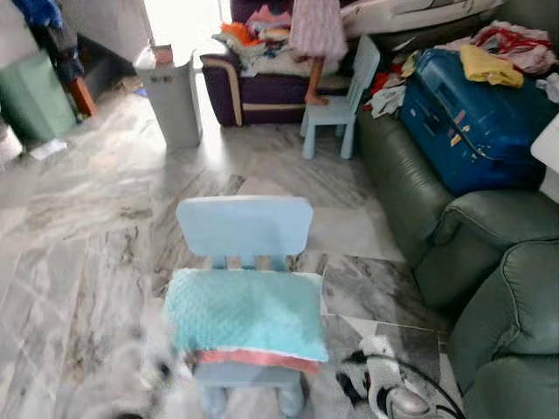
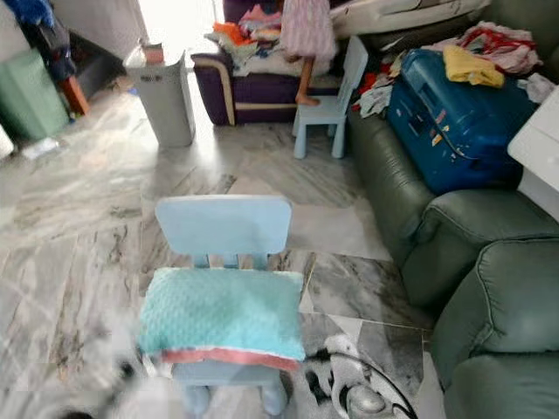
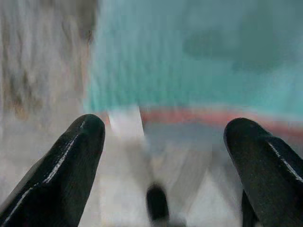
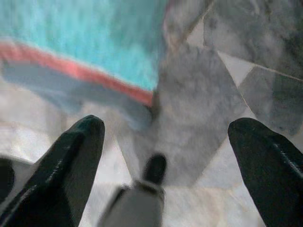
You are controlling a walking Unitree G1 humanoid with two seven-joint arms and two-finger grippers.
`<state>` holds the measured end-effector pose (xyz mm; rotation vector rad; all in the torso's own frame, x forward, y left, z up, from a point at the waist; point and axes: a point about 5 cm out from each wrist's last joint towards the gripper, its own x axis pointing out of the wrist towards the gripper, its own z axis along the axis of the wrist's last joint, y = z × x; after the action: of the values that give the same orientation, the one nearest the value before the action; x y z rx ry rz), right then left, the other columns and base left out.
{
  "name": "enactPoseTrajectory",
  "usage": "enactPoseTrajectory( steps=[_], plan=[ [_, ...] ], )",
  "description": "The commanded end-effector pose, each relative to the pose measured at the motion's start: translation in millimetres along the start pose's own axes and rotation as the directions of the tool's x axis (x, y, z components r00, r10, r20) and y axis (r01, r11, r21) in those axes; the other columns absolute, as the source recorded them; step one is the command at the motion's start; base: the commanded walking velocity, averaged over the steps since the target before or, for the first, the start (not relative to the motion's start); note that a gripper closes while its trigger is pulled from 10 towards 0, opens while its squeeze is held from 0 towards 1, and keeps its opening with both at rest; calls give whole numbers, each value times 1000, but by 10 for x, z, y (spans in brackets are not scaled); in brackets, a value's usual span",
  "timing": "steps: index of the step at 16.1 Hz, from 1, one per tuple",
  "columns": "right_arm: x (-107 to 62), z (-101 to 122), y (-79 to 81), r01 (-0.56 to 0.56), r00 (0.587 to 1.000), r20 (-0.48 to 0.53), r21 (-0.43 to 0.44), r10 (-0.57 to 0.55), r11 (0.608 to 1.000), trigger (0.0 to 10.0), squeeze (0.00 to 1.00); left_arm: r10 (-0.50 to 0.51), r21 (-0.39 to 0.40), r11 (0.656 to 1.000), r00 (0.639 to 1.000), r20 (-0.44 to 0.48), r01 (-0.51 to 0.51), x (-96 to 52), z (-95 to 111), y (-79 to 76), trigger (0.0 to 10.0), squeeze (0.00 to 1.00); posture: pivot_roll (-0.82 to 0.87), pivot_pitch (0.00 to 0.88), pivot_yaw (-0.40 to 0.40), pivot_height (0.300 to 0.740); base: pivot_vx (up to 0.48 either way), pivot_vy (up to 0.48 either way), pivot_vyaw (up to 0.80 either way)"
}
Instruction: Move the pillow to the sofa
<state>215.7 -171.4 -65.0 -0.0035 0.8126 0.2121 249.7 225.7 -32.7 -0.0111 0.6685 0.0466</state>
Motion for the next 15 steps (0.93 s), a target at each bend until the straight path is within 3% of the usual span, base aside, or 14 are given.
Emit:
enactPoseTrajectory(
  steps=[1,3,5,6,7,8,9,10,11,13,14,15],
  plan=[
    [7,809,-229,-28,959,285,51,12,998,10000,0,-83,72,995,980,183,71,31,426,-25,10000,0,-60,0,7,740,0,0,0],
    [-45,1168,-172,-119,908,406,27,98,993,10000,0,-194,166,975,932,304,149,-42,642,-143,10000,0,-69,0,19,740,0,0,0],
    [-145,1314,-147,-162,878,451,-40,162,986,10000,0,-238,204,964,893,381,170,-159,754,-238,10000,0,-77,0,33,740,0,0,0],
    [-324,1355,-129,-204,850,476,-98,226,974,10000,0,-205,237,965,890,407,114,-333,820,-297,10000,0,-79,0,32,740,0,0,0],
    [-391,1352,-124,-224,841,482,-105,247,969,10000,0,-195,242,965,891,411,100,-397,827,-309,10000,0,-80,0,26,740,0,0,0],
    [-493,1327,-124,-205,836,494,-124,239,971,10000,0,-306,238,947,832,462,216,-523,849,-382,10000,0,-81,0,22,740,0,0,0],
    [-606,1311,-114,-147,816,538,-162,212,976,10000,0,-333,189,943,792,512,274,-638,825,-385,10000,0,-79,0,12,740,0,0,0],
    [-676,1304,-93,-158,800,569,-108,192,981,10000,0,-210,77,977,839,503,198,-641,740,-290,10000,0,-82,0,9,740,0,0,0],
    [-753,1337,-97,-145,792,595,-35,137,989,10000,0,-130,-23,987,873,470,159,-661,688,-243,10000,0,-85,0,4,740,0,0,0],
    [-820,1408,-129,-65,761,645,-33,71,997,10000,0,-113,-16,991,876,469,136,-685,706,-245,10000,0,-88,0,4,740,0,0,0],
    [-836,1430,-127,-32,775,629,-63,65,997,10000,0,-119,-26,988,864,490,151,-694,750,-268,10000,0,-92,0,5,740,0,0,0],
    [-859,1484,-96,-140,760,645,47,77,989,10000,0,-119,-28,988,866,487,151,-674,798,-292,10000,0,-98,0,4,740,0,0,0]
  ],
)
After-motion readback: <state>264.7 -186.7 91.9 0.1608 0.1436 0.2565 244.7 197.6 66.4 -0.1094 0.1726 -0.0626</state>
